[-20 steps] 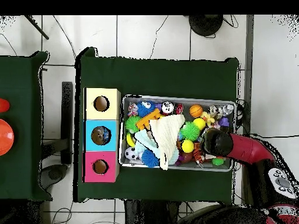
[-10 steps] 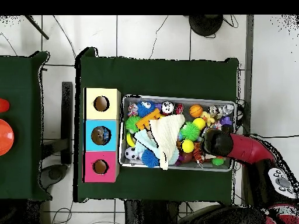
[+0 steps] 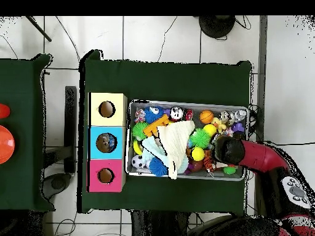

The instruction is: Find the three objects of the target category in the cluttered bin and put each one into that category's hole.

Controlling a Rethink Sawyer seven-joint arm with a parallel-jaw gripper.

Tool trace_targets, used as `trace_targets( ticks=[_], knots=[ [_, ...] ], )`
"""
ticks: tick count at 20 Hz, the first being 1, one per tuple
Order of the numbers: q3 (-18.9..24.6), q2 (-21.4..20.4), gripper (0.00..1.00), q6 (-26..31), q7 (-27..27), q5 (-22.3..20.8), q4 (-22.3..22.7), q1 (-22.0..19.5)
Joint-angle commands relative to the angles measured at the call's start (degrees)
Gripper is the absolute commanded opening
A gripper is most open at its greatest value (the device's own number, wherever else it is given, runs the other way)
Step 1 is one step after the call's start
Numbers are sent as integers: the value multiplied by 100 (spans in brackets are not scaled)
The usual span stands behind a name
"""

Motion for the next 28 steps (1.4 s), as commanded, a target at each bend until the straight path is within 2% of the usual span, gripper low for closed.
trace_targets(
  ticks=[1, 7, 12, 19, 28],
  knots=[
    [240, 614, 100, 80, 162, -149, 466, 296],
    [147, 8, 100, 126, 74, -222, 749, 514],
    [293, -82, 100, 297, -116, -136, 815, 445],
    [376, 258, 100, 105, -232, -239, 642, 365],
    [107, 1079, 100, -743, 84, -533, -67, 511]
  ],
)
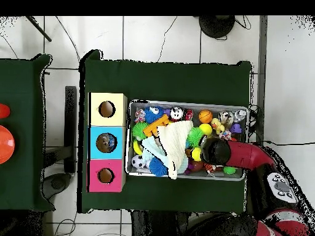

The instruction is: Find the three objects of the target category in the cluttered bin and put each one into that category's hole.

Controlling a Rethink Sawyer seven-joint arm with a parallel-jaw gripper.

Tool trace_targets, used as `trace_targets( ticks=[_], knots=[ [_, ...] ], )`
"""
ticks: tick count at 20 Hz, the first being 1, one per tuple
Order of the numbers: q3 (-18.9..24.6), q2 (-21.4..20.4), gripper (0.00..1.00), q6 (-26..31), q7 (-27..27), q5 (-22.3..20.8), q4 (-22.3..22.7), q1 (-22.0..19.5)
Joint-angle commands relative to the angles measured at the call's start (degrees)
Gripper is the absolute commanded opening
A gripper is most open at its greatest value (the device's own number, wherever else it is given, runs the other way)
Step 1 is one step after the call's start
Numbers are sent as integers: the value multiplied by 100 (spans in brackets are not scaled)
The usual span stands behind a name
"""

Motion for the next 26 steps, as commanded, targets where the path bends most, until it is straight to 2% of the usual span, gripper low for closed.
trace_targets(
  ticks=[1, 8, 11, 14, 21, 22, 26],
  knots=[
    [191, 1157, 100, -706, 96, -486, -353, 116],
    [17, 1339, 100, -839, 228, -468, -532, 257],
    [112, 1421, 100, -806, 99, -445, -572, 140],
    [21, 1474, 100, -815, 232, -378, -612, 180],
    [62, 1626, 100, -780, 124, -409, -703, 122],
    [148, 1626, 0, -745, 36, -402, -684, 44],
    [204, 1507, 0, -381, 16, -231, -609, 35]
  ],
)
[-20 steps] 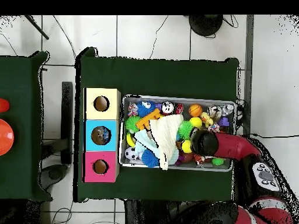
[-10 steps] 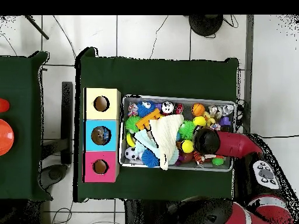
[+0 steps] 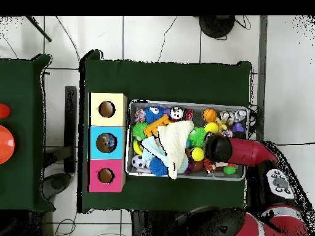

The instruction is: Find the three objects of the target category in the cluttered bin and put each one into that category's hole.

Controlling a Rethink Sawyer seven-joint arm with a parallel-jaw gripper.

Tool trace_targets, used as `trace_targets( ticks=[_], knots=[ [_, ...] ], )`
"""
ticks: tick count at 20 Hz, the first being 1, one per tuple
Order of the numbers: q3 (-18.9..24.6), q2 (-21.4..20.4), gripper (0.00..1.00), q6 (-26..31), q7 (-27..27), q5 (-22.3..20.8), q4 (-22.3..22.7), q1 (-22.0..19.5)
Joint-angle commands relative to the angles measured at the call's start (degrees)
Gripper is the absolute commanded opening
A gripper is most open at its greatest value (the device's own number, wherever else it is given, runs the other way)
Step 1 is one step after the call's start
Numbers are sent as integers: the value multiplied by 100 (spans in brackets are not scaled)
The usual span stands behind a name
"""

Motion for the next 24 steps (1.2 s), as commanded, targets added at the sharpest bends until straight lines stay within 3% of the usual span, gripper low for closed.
trace_targets(
  ticks=[1, 6, 12, 18, 24],
  knots=[
    [538, 1244, 0, -159, 12, -126, -168, -145],
    [828, 840, 0, 587, -306, 154, 50, -259],
    [884, 52, 0, 1635, -439, 492, 307, -156],
    [865, -689, 0, 2189, -511, 601, 631, -81],
    [893, -1025, 0, 2541, -530, 606, 705, -64]
  ],
)
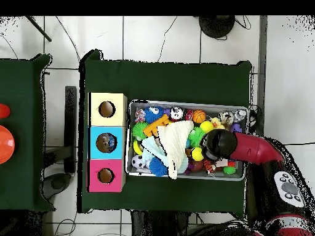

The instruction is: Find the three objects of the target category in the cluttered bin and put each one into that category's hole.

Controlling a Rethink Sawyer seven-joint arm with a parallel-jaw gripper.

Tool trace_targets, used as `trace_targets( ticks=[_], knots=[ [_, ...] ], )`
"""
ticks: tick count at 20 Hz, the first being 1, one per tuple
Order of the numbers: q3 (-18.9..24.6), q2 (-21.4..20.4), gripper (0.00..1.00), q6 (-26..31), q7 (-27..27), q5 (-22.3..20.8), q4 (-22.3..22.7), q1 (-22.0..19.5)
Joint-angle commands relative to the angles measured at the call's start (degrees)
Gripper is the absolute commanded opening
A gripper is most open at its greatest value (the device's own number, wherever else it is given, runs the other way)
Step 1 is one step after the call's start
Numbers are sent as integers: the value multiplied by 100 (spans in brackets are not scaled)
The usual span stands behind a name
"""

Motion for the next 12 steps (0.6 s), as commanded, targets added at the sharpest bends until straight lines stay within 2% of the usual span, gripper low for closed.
trace_targets(
  ticks=[1, 6, 9, 11, 12],
  knots=[
    [554, -417, 0, 853, -525, 208, 460, 24],
    [569, -119, 0, 295, -405, -53, 310, 12],
    [486, 87, 0, -440, -258, -362, 164, 46],
    [585, 143, 0, -936, -350, -502, 194, -67],
    [611, 165, 100, -1067, -370, -535, 219, -111]
  ],
)
